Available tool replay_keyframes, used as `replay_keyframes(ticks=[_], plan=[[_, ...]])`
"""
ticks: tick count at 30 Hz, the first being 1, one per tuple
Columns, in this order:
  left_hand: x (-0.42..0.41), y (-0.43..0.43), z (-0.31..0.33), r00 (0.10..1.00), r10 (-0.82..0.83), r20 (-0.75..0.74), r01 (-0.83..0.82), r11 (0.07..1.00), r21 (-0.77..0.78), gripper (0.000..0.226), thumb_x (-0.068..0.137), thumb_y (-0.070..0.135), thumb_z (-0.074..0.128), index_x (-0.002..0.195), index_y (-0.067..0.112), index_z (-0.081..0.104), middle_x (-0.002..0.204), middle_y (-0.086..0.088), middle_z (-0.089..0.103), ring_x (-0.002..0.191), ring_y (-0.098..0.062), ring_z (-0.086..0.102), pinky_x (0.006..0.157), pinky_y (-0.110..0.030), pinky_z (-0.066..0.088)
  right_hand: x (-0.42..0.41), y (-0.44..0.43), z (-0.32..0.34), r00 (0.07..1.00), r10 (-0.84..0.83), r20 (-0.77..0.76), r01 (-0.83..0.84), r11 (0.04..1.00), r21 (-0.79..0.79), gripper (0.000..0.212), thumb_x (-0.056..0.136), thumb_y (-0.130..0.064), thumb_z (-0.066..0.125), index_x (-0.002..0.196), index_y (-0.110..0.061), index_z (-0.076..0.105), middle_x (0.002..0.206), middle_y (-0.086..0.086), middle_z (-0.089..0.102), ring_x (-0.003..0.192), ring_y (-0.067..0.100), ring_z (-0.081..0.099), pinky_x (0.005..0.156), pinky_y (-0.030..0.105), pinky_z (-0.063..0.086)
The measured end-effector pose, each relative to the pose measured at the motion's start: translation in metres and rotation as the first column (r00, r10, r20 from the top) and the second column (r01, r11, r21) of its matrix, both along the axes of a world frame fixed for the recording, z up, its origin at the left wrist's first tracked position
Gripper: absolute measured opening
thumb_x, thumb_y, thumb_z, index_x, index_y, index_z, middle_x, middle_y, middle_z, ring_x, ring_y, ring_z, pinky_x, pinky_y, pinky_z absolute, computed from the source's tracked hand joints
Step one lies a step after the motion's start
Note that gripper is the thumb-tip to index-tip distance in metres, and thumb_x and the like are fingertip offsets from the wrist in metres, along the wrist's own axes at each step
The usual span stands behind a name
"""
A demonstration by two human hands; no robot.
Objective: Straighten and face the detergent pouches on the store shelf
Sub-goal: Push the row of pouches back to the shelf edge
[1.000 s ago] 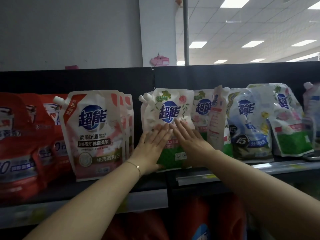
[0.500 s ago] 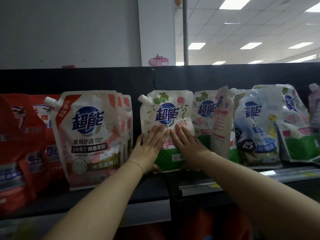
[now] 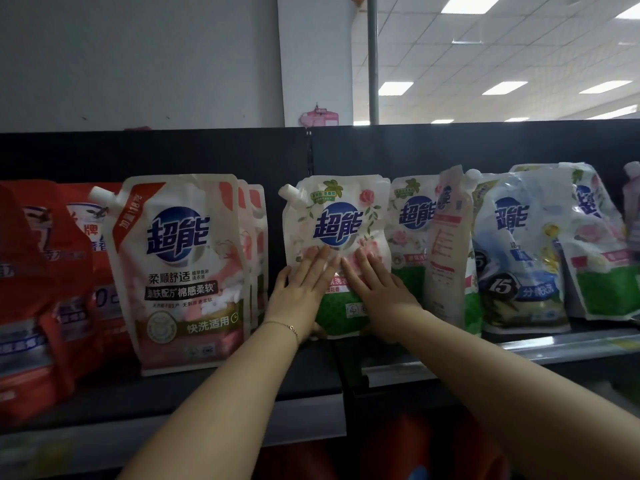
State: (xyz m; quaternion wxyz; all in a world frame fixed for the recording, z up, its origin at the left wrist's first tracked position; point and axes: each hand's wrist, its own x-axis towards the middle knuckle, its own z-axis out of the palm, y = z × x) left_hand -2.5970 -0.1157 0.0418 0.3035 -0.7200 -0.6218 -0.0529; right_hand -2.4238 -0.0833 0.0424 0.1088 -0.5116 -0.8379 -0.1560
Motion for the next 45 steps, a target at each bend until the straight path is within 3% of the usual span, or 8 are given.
replay_keyframes(ticks=[11,16,23,27,31,35,38,45], plan=[[0.017,-0.020,-0.004,0.984,-0.001,0.179,0.025,0.991,-0.133,0.110,0.086,0.044,0.063,0.147,0.022,-0.025,0.151,0.003,-0.037,0.140,-0.019,-0.032,0.118,-0.042,0.006,-0.002,-0.018,0.007,0.997,-0.025,0.074,0.030,0.997,-0.075,0.110,0.087,-0.021,0.063,0.146,-0.030,-0.030,0.154,0.005,-0.033,0.143,0.025,-0.026,0.118,0.043,0.001],[0.014,-0.036,0.001,0.992,-0.005,0.125,0.030,0.981,-0.194,0.089,0.096,0.041,0.045,0.148,0.023,-0.025,0.151,0.003,-0.037,0.136,-0.015,-0.036,0.116,-0.043,-0.008,0.004,-0.032,0.030,0.994,0.016,0.109,0.001,0.989,-0.148,0.104,0.090,-0.024,0.060,0.148,-0.027,-0.025,0.154,0.007,-0.033,0.144,0.027,-0.024,0.118,0.048,0.003],[0.003,-0.054,-0.004,0.998,0.022,0.052,-0.007,0.961,-0.275,0.068,0.101,0.049,0.022,0.145,0.029,-0.026,0.141,0.004,-0.046,0.132,-0.015,-0.040,0.113,-0.049,-0.015,0.019,-0.048,0.023,0.992,0.068,0.108,-0.034,0.956,-0.290,0.087,0.096,-0.050,0.044,0.148,-0.033,-0.024,0.153,-0.003,-0.036,0.141,0.028,-0.031,0.117,0.055,-0.002],[0.009,-0.053,-0.003,0.993,-0.006,0.121,0.037,0.966,-0.254,0.068,0.101,0.048,0.025,0.148,0.032,-0.021,0.148,0.003,-0.040,0.142,-0.019,-0.027,0.117,-0.048,-0.006,0.023,-0.045,0.026,0.995,0.063,0.079,-0.038,0.956,-0.290,0.085,0.096,-0.050,0.046,0.148,-0.040,-0.021,0.155,-0.001,-0.033,0.144,0.024,-0.027,0.116,0.056,0.002],[0.019,-0.065,0.007,0.959,-0.151,0.240,0.172,0.983,-0.068,0.051,0.101,0.038,0.035,0.150,0.031,0.024,0.161,-0.004,-0.001,0.146,-0.024,0.015,0.115,-0.041,0.022,0.025,-0.049,0.029,0.984,0.127,-0.126,-0.154,0.959,-0.238,0.075,0.094,-0.035,0.056,0.153,-0.038,0.011,0.162,0.000,-0.005,0.149,0.025,-0.002,0.117,0.054,0.018],[0.029,-0.073,0.017,0.934,-0.268,0.236,0.254,0.963,0.091,0.032,0.097,0.027,0.040,0.124,0.018,0.054,0.136,-0.003,0.048,0.114,-0.019,0.052,0.093,-0.032,0.044,0.038,-0.062,0.035,0.949,0.189,-0.253,-0.201,0.979,-0.023,0.033,0.095,-0.030,0.052,0.127,-0.021,0.057,0.125,0.001,0.057,0.107,0.022,0.057,0.085,0.036,0.050],[0.042,-0.072,0.020,0.918,-0.339,0.207,0.319,0.940,0.124,0.023,0.094,0.025,0.042,0.111,0.017,0.055,0.111,0.003,0.054,0.097,-0.015,0.053,0.080,-0.026,0.041,0.053,-0.068,0.032,0.952,0.175,-0.251,-0.167,0.984,0.055,0.024,0.096,-0.030,0.045,0.102,-0.018,0.066,0.097,0.002,0.066,0.081,0.023,0.061,0.067,0.033,0.048],[0.092,-0.061,0.018,0.898,-0.374,0.233,0.365,0.927,0.080,0.023,0.094,0.030,0.045,0.109,0.017,0.056,0.107,0.000,0.055,0.098,-0.021,0.054,0.080,-0.030,0.042,0.101,-0.072,0.027,0.960,0.121,-0.251,-0.074,0.979,0.190,0.027,0.094,-0.034,0.048,0.078,-0.016,0.060,0.077,0.002,0.063,0.069,0.025,0.060,0.061,0.033,0.049]])
